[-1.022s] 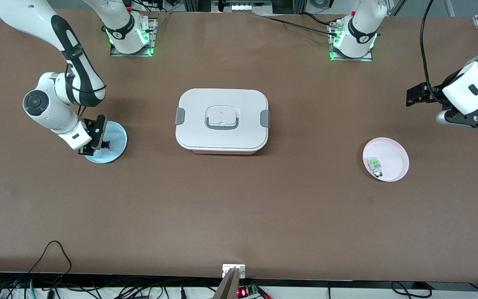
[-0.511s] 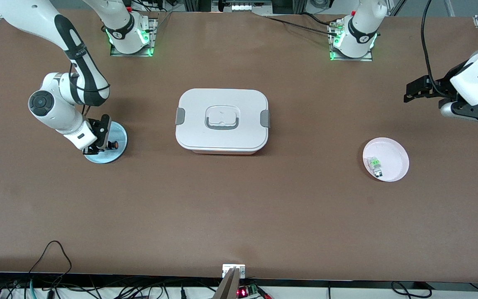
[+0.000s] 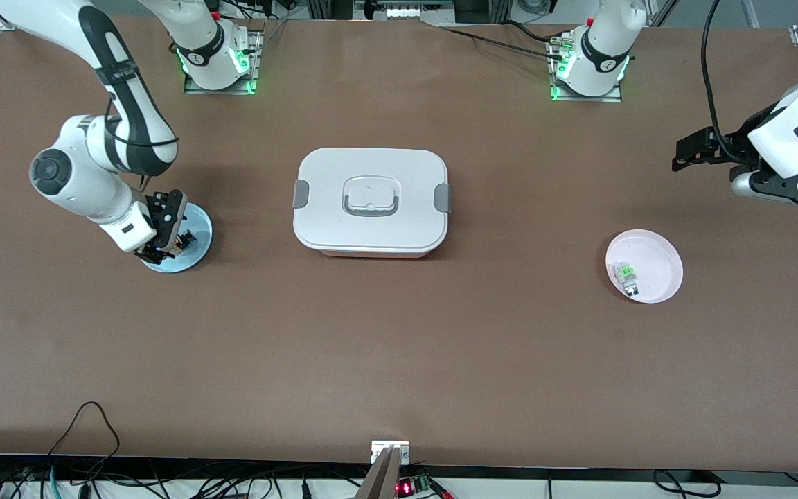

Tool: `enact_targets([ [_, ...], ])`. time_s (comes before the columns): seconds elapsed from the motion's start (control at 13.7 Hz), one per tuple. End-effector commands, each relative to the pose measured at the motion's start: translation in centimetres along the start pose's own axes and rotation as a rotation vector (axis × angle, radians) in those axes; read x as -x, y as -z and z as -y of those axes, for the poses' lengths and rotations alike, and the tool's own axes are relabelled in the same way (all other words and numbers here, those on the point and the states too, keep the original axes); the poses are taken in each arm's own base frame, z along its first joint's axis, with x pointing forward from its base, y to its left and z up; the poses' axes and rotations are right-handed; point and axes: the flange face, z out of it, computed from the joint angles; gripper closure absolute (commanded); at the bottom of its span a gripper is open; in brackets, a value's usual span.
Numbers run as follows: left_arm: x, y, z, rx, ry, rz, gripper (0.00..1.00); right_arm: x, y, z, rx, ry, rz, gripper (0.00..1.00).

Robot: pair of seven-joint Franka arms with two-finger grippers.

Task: Transfer orange switch to right arm and place
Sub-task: 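Lower the switch onto the light-blue plate with the right gripper, then open the right gripper and lift it off the switch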

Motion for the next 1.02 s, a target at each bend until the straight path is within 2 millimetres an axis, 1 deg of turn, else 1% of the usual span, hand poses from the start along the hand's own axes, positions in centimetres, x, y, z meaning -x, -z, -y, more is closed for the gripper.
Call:
enact_targets([
  [0.0,0.2,0.0,0.1,0.006,-0.018,-0.004,0.00,-1.2,4.8,-2.0,-0.025,-0.045,-0.025,0.00],
  [0.15,0.3,0.2,0.0,0.006,-0.017,-0.007,0.00,-1.8,8.1,-3.1,-0.030,-0.141,-0.041,0.00],
  [0.29,0.6,0.2,0.3,0.008,-0.011,0.011,0.00,-3.0,11.6,-4.0,-0.016,-0.262,-0.057,0.00],
  [0.36,1.4,0.4,0.6,0.014,-0.005,0.049,0.00,-4.4,13.8,-4.3,0.005,-0.338,-0.071,0.00],
  [0.44,1.6,0.6,0.7,0.017,-0.003,0.051,0.00,-5.8,15.5,-4.5,0.018,-0.418,-0.083,0.00],
  [0.51,0.9,0.7,0.7,0.011,-0.004,0.027,0.00,-6.9,16.8,-4.4,0.012,-0.467,-0.078,0.00],
  [0.58,0.7,0.7,0.8,0.010,-0.004,0.021,0.00,-7.7,17.5,-4.4,0.005,-0.527,-0.087,0.00],
  [0.73,1.0,1.0,0.6,0.010,-0.007,0.022,0.00,-8.4,19.0,-4.3,0.019,-0.646,-0.096,0.00],
  [0.8,1.4,0.7,0.8,0.013,-0.003,0.048,0.00,-9.7,19.9,-4.0,0.022,-0.667,-0.098,0.00],
  [0.88,1.6,0.3,1.5,0.030,0.011,0.074,0.00,-10.5,21.1,-3.9,0.021,-0.737,-0.096,0.00],
  [0.95,1.3,-1.2,2.8,0.049,0.032,0.126,0.00,-11.8,22.4,-3.5,0.020,-0.842,-0.087,0.00],
])
